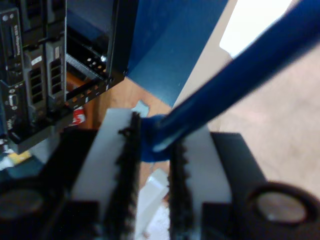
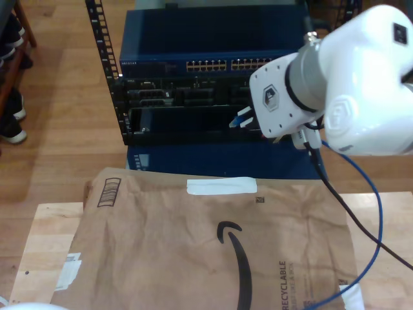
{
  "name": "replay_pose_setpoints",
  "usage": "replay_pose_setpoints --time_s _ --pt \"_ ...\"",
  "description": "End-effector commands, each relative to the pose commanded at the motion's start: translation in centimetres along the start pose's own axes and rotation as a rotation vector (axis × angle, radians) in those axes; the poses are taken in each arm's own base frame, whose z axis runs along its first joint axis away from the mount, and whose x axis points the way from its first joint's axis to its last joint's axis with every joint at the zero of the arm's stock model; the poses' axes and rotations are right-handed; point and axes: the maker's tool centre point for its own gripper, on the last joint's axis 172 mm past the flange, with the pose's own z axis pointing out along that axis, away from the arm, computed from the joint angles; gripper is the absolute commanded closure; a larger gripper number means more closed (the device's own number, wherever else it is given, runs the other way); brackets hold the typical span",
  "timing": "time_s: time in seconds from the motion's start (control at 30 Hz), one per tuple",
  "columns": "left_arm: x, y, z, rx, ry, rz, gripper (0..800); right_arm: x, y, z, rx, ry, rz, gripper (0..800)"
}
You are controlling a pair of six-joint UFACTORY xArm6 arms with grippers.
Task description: Grab the cable and plug it in
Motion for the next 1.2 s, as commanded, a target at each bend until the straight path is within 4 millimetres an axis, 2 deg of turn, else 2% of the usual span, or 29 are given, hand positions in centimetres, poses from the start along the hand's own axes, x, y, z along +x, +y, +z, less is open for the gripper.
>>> replay_pose_setpoints --time_s 0.07,0.13,0.2,0.4,0.5,0.67,0.97,1.2 --pt "0.0 0.0 0.0 0.000 -0.001 0.000 1 -0.3 -0.3 0.0 0.020 0.001 0.079 800" --pt "0.0 0.0 0.0 0.000 -0.001 0.000 1 0.3 -1.5 -0.1 0.094 0.034 0.043 800" --pt "0.0 0.0 0.0 0.000 -0.001 0.000 1 -0.2 -0.7 0.5 0.081 0.068 -0.045 800" --pt "0.0 0.0 0.0 0.000 -0.001 0.000 1 -0.8 -0.3 0.5 0.078 0.069 -0.027 800" --pt "0.0 0.0 0.0 0.000 -0.001 0.000 1 -0.7 0.8 1.3 0.064 0.066 -0.015 800" --pt "0.0 0.0 0.0 0.000 -0.001 0.000 1 -1.2 -0.8 0.9 0.143 0.057 0.027 799" --pt "0.0 0.0 0.0 0.000 -0.001 0.000 1 -1.1 -1.1 1.0 0.160 0.063 0.070 799" --pt "-0.1 0.0 0.0 0.001 -0.003 0.000 1 -1.1 -2.4 0.6 0.302 0.051 0.062 800"
